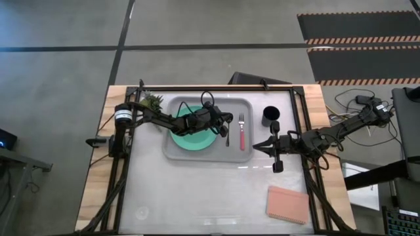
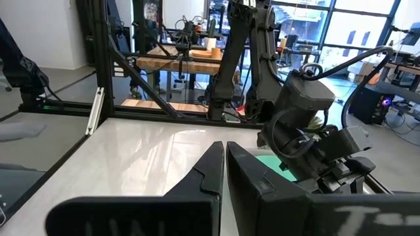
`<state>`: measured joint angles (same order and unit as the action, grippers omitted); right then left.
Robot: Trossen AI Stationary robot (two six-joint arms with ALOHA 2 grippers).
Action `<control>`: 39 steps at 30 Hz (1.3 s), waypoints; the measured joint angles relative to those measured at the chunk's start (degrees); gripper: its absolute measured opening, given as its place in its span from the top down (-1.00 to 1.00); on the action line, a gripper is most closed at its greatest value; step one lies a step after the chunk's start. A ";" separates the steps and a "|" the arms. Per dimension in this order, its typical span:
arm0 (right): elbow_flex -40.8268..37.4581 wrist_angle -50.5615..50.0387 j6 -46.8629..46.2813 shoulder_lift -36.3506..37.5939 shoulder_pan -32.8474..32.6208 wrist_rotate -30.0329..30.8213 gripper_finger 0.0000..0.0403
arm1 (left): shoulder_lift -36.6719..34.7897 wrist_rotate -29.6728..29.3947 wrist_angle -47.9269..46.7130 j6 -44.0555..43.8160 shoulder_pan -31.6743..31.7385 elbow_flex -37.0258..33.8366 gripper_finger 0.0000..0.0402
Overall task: Pick and place plate/cup/fork/spoon on tray
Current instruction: Put the black spoon on the gray tray to the right side of the light green plate
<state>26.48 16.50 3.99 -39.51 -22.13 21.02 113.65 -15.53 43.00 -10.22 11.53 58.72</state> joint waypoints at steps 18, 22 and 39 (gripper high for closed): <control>0.00 -0.03 -0.13 -0.01 0.00 0.00 0.96 | 0.00 0.02 -0.22 -0.09 0.00 -0.26 0.99; 0.00 -0.05 -0.17 -0.02 0.00 0.01 0.96 | 0.00 0.30 -0.71 -0.67 -0.11 -0.51 0.89; -0.02 -1.19 -3.10 -0.02 0.02 0.15 0.96 | -4.94 1.81 -5.00 3.24 -0.93 -1.12 0.58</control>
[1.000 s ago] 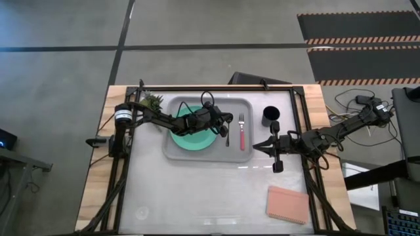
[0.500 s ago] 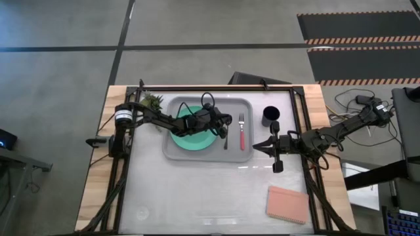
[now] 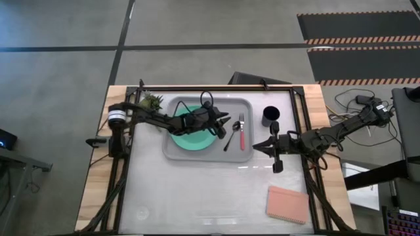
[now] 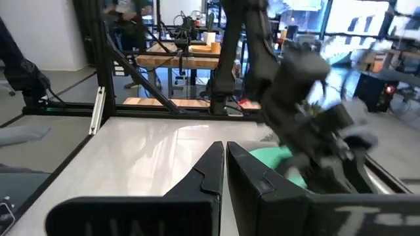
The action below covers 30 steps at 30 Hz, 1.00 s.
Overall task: Pick and place plate/cup/fork/spoon on tray
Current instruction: Put the black spoon on the gray tray to the right side of the light green plate
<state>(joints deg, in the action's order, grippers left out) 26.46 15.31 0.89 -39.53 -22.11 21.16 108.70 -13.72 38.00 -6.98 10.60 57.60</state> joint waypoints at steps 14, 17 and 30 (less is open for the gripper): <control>2.54 -0.24 -10.48 -6.26 0.02 11.63 0.96 | -31.96 0.69 -13.01 15.98 -9.87 -14.01 0.58; 6.05 -0.64 -11.58 -10.84 0.04 14.87 0.96 | -39.09 0.67 -13.01 16.44 -11.24 -18.93 0.58; 40.60 -57.03 -39.35 -35.88 15.89 10.96 0.96 | -57.18 0.26 -12.93 23.73 -11.38 -28.85 0.58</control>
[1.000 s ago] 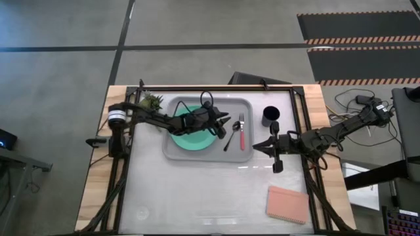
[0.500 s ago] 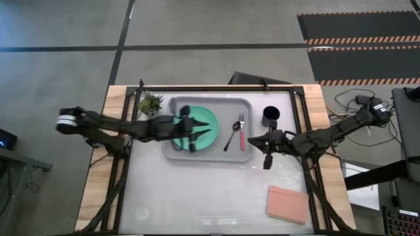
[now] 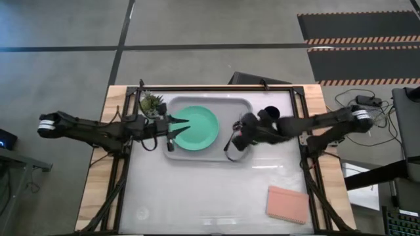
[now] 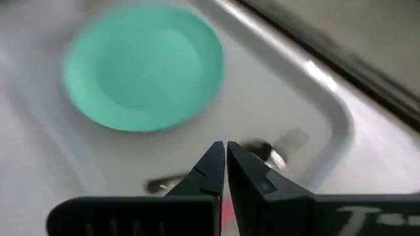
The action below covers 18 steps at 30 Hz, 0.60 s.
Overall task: Pick and place plate/cup/fork/spoon on tray
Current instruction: Put the black spoon on the gray tray to the right side of the light green plate
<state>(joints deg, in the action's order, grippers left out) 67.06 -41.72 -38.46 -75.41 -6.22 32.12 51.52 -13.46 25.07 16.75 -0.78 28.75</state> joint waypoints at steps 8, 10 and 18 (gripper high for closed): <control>16.18 -16.22 -0.56 -15.62 12.27 -14.17 0.96 | -3.43 -0.31 -0.23 1.91 0.00 -1.16 0.58; 18.21 -17.97 -0.26 -18.71 14.02 -16.59 0.96 | -3.86 -0.30 -0.04 1.91 0.00 -1.14 0.58; 19.35 -18.07 -0.51 -27.63 17.53 -19.18 0.96 | -5.81 -0.31 -0.56 1.87 0.00 -1.14 0.58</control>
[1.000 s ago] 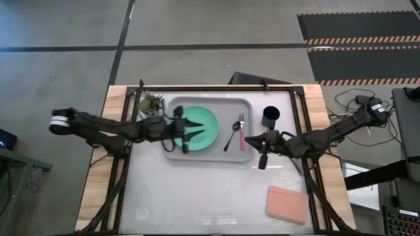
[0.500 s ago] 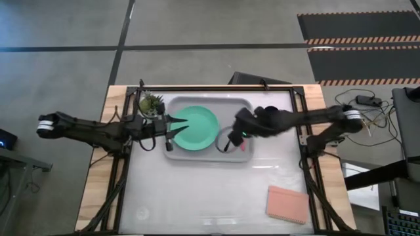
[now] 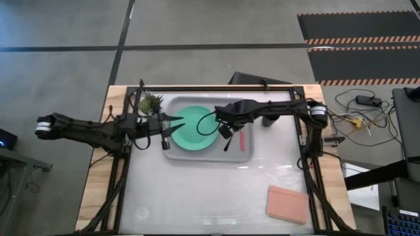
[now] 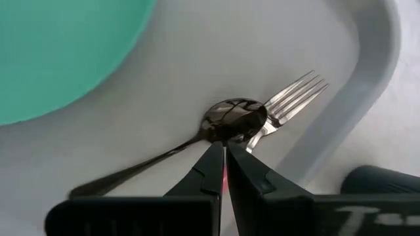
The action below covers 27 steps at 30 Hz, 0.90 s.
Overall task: Pick and place plate/cup/fork/spoon on tray
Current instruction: Put the black spoon on the gray tray to the right side of the light green plate
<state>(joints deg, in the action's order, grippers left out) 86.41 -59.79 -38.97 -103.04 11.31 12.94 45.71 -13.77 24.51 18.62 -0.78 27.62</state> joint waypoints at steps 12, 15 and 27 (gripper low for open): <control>-0.20 0.24 0.03 -6.72 4.57 0.11 0.96 | -8.56 -0.02 2.55 3.35 0.00 0.04 0.58; -0.23 0.51 0.08 -7.83 4.70 0.09 0.96 | -11.08 -0.02 0.54 3.36 0.00 0.04 0.58; -0.30 4.18 1.13 -10.82 4.62 0.81 0.96 | -16.63 -0.02 -5.89 3.31 0.00 0.04 0.58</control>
<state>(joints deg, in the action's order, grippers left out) 86.11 -55.61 -37.84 -113.86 15.92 13.75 29.07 -13.78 18.62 21.93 -0.78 27.66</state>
